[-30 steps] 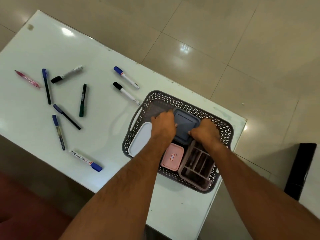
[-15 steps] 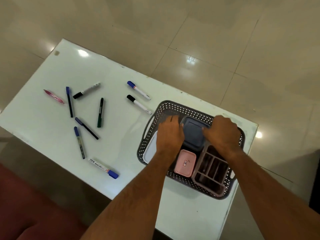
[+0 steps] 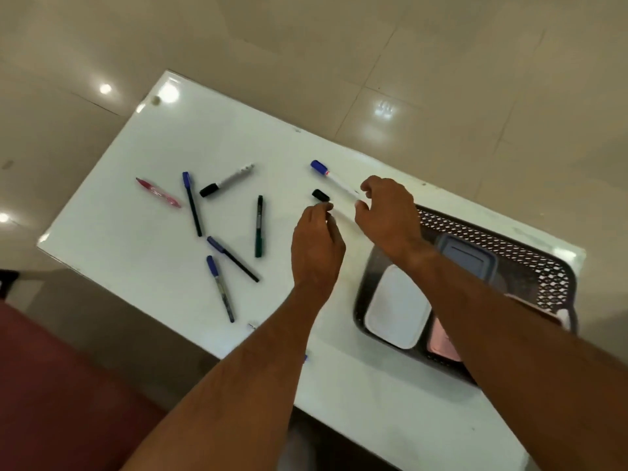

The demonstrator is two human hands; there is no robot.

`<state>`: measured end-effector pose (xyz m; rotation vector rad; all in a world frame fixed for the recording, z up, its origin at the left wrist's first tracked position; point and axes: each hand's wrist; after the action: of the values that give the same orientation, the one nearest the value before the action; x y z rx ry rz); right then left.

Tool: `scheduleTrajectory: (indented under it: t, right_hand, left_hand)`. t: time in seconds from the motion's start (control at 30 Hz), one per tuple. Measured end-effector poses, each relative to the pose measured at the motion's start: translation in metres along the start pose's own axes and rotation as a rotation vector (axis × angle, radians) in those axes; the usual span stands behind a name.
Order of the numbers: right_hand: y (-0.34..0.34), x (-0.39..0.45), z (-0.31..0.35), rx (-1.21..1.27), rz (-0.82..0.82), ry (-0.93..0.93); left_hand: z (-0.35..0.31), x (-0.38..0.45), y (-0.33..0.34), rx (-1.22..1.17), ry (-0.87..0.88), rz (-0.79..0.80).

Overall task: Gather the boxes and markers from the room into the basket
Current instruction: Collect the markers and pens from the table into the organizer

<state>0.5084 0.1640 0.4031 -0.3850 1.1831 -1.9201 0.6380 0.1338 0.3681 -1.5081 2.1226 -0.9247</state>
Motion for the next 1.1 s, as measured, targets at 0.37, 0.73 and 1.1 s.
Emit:
scheduleTrajectory:
  t: [0.37, 0.73, 1.1]
  right_hand:
    - [0.070, 0.090, 0.044, -0.127, 0.025, 0.109]
    - [0.105, 0.110, 0.030, -0.288, 0.083, 0.075]
    - [0.098, 0.084, 0.036, -0.144, -0.065, 0.054]
  left_hand:
    - [0.129, 0.129, -0.073, 0.181, -0.035, 0.001]
    - [0.188, 0.185, -0.049, 0.519, 0.076, 0.143]
    - [0.142, 0.160, -0.059, 0.256, -0.099, 0.182]
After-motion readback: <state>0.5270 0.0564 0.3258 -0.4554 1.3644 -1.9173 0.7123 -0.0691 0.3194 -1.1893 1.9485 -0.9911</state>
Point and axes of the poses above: each hand's wrist, its own x-axis towards the middle knuckle, its own y-axis out of the palm, z = x × y, and after that the axes turned 2 degrees about -z, right-handed
